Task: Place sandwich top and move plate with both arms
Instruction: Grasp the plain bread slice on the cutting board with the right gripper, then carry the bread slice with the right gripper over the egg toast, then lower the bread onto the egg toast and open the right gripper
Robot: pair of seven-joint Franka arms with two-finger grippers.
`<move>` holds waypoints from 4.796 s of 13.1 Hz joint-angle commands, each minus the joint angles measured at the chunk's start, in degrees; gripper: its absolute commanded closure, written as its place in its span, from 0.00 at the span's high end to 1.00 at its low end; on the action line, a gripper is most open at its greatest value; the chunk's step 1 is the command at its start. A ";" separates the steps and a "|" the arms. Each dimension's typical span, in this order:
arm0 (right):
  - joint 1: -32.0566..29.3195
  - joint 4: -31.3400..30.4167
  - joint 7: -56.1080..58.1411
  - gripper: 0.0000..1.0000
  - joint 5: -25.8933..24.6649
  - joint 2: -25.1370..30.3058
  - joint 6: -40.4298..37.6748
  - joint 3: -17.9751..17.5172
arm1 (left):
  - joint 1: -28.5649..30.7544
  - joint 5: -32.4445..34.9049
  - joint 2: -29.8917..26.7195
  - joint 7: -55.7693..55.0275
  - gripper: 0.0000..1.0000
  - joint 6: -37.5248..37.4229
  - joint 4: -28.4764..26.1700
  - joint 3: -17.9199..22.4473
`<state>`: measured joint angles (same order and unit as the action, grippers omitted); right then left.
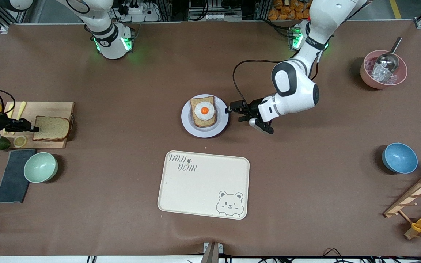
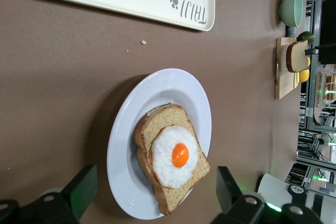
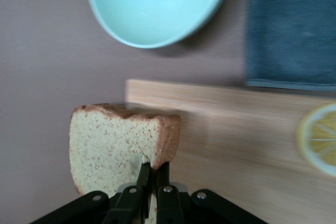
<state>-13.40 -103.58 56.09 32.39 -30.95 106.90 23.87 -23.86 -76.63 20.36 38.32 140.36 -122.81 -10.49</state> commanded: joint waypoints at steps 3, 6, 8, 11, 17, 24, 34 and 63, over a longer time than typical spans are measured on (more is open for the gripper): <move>5.82 -0.13 -11.95 0.00 -0.05 4.05 -6.78 0.30 | -0.22 -1.51 -0.58 0.44 1.00 0.97 -0.32 -0.06; 9.52 -0.31 -19.32 0.00 0.04 5.89 -8.99 -0.48 | 0.48 -1.51 -0.58 0.44 1.00 0.97 -0.76 0.03; 12.93 -0.40 -26.35 0.00 0.04 7.38 -10.22 -1.28 | 1.27 -1.24 -0.67 0.44 1.00 0.97 -1.38 0.12; 16.82 -0.66 -34.89 0.00 0.91 8.88 -10.31 -1.54 | 2.15 -0.72 -1.72 0.61 1.00 0.97 -2.52 0.47; 27.98 -1.19 -51.50 0.00 5.05 11.08 -9.78 -2.07 | 4.96 5.35 -2.87 -0.26 1.00 0.79 -3.05 0.56; 31.23 -3.82 -53.27 0.00 10.93 12.23 -7.06 -4.53 | 7.86 9.39 -3.92 -0.70 1.00 0.62 -3.14 0.38; 33.87 -9.54 -65.90 0.00 15.86 13.63 10.67 -18.56 | 7.69 9.39 -4.28 -3.42 1.00 0.44 -3.40 0.03; 28.36 -17.72 -71.65 1.00 9.81 13.71 33.83 -39.77 | -5.50 -5.99 3.72 -10.11 1.00 11.60 -2.35 -0.59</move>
<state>19.43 -121.56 -14.10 44.35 -20.17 145.02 -15.44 -29.01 -80.72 23.61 27.46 150.73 -125.30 -11.00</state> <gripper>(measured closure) 0.000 0.000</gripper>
